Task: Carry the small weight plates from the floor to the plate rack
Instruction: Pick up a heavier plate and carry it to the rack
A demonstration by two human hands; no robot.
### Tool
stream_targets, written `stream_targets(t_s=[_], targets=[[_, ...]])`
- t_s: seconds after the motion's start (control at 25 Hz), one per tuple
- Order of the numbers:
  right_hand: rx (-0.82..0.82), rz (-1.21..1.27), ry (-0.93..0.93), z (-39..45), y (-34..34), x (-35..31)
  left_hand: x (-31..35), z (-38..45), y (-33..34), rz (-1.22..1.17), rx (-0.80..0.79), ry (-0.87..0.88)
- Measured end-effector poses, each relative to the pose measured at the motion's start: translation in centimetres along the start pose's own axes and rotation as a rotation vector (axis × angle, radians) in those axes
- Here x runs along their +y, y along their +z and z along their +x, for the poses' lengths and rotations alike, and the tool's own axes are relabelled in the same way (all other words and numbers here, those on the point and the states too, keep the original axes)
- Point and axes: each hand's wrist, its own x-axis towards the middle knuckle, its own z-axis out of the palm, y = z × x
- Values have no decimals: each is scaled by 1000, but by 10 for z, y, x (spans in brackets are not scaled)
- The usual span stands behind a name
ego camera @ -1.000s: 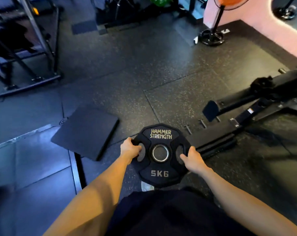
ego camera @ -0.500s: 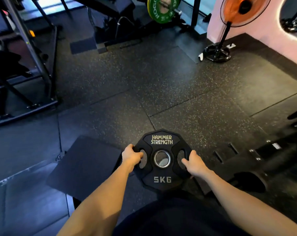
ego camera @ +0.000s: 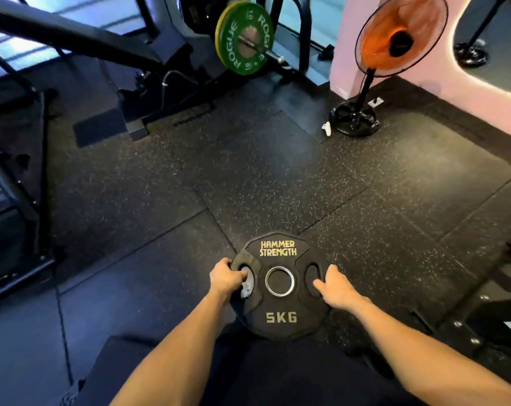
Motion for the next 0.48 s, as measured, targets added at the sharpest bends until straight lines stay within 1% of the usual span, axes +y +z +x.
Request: stream_targets(t_s=[0.2,0.36,0.48], targets=[[81,133,89,111,-56,-93,126,155,-29,82,-99,99],[143,293,180,167,-110,-152,230,237,-45,158,-161,151],[177,361,237,217,-158,-183,307,294,-38,193,-212,205]])
